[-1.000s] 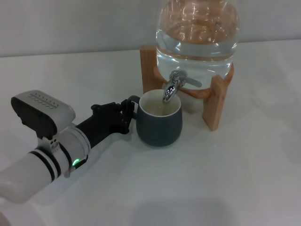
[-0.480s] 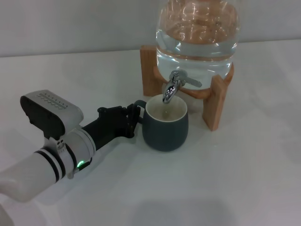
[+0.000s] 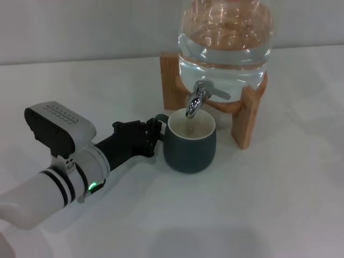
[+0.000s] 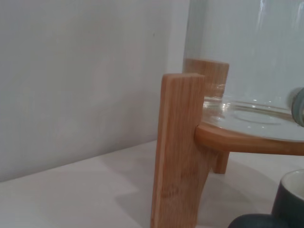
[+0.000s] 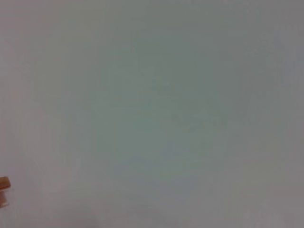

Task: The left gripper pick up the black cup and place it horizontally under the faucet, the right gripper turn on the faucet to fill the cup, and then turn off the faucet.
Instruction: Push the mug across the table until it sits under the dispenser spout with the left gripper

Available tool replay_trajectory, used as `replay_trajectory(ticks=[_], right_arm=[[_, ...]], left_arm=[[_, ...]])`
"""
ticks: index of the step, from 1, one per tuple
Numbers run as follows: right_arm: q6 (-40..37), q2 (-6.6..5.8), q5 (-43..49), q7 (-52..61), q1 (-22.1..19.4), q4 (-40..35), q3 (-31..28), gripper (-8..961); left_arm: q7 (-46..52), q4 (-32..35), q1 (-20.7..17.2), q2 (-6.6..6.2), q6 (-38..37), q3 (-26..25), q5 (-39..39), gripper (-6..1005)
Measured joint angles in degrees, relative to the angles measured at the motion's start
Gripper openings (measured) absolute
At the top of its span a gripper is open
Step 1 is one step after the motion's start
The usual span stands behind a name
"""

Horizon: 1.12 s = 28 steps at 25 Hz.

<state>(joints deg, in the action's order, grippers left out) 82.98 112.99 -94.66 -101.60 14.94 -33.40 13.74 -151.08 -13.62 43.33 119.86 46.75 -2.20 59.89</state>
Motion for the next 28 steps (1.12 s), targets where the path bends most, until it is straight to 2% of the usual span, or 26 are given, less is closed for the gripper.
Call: replay_trajectory(ticks=[26,28], right_arm=[[-0.1,0.06,0.0,0.0,0.6,0.0,-0.4,843],[-0.2,0.02,0.0,0.0,0.6,0.0,-0.4,843]], left_arm=[[1.4,0.5,0.0,-0.34,-0.1,0.4,0.1,99],[1.4,0.5,0.1,-0.35,-0.1,0.4,0.1,139]])
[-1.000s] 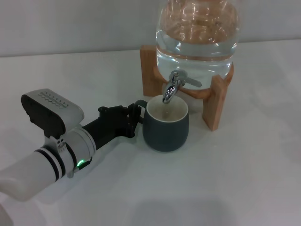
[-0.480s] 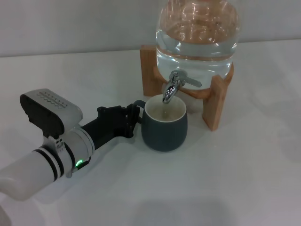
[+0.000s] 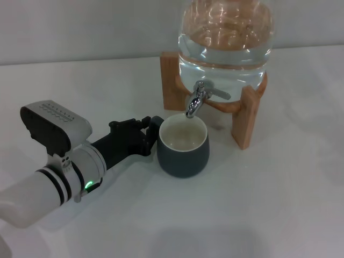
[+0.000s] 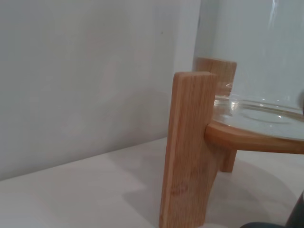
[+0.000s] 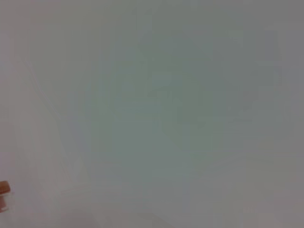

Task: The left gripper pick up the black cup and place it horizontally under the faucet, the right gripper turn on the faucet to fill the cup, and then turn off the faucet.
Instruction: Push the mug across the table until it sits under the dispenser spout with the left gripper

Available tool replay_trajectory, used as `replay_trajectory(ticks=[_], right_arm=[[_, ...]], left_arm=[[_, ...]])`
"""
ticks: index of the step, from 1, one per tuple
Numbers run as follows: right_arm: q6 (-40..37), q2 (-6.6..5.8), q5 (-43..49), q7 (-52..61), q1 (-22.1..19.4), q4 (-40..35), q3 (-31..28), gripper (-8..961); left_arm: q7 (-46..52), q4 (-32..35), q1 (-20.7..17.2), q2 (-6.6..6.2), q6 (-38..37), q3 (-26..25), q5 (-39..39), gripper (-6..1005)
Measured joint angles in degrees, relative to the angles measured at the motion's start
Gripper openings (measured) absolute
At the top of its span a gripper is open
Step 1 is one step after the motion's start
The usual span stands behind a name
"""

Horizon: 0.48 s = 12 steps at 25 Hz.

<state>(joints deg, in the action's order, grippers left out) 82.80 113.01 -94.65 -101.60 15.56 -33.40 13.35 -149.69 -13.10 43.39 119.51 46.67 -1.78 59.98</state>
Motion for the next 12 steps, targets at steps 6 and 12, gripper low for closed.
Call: replay_trajectory(ticks=[6,12], right_arm=[[-0.1,-0.14,0.0,0.0,0.0,0.0,0.0,843],[-0.1,-0.19,0.0,0.0,-0.1,0.0,0.0,844]], left_arm=[[0.1,-0.1,0.0,0.06,-0.1,0.0,0.0,226],[0.1,-0.2,0.1,0.11,-0.1,-0.1,0.0,249]])
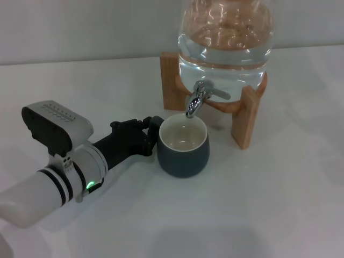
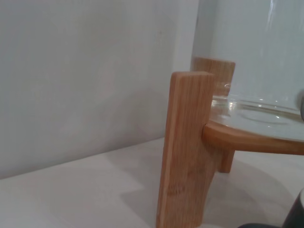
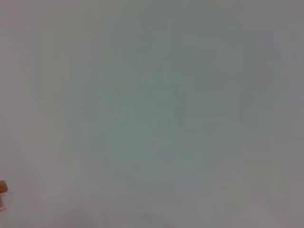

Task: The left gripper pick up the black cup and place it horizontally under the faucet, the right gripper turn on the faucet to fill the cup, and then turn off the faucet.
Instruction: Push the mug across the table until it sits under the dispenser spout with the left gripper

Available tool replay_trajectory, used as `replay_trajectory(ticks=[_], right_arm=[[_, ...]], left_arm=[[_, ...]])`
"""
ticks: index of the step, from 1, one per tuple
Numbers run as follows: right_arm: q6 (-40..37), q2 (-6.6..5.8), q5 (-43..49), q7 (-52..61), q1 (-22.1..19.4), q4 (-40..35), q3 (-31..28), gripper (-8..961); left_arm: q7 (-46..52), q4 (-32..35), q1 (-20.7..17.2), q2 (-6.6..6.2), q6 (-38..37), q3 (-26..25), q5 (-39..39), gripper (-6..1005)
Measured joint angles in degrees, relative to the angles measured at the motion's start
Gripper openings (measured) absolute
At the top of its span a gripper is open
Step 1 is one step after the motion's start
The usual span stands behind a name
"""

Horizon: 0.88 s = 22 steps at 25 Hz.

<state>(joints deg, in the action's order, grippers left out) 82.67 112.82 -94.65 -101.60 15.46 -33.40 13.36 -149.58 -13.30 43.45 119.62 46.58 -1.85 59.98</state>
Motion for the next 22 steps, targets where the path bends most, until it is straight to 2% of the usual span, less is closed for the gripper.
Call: replay_trajectory(ticks=[22], right_arm=[[0.0,-0.05,0.0,-0.1,0.1,0.0,0.0,844]], left_arm=[[1.6,0.3,-0.1,-0.06,-1.7,-0.4,0.4,335]])
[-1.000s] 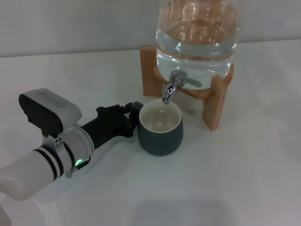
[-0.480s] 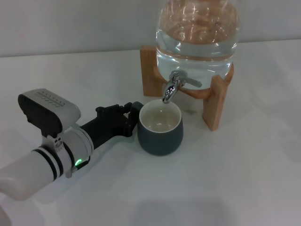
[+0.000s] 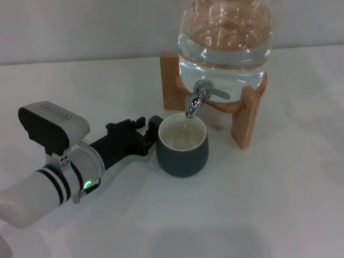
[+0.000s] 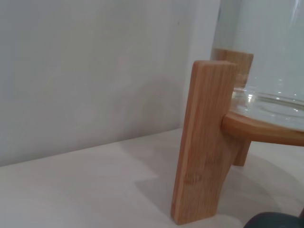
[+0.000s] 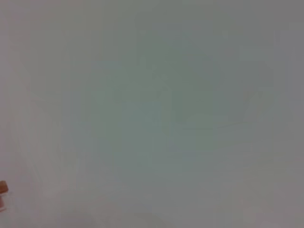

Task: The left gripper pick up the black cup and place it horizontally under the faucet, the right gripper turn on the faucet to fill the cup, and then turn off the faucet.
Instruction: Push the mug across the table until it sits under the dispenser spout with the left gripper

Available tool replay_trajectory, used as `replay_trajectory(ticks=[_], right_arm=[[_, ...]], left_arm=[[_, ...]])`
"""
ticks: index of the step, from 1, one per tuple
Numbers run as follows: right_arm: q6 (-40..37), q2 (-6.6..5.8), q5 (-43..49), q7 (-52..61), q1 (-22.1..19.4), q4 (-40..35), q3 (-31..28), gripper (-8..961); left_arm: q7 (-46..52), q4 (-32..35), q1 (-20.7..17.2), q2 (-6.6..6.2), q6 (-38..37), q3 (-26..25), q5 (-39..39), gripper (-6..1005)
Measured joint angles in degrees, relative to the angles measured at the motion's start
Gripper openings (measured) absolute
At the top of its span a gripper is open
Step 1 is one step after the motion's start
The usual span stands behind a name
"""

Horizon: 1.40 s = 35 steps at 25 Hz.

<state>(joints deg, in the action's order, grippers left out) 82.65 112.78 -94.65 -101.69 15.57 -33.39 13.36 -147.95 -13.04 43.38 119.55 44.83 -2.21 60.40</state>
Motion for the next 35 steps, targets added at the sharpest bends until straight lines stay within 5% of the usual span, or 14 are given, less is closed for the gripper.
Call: replay_trajectory(ticks=[35], right_arm=[[-0.6,-0.10,0.0,-0.1,0.1,0.0,0.0,844]], left_arm=[[-0.1,-0.5,0.2,0.21,2.1,-0.1,-0.4,346]])
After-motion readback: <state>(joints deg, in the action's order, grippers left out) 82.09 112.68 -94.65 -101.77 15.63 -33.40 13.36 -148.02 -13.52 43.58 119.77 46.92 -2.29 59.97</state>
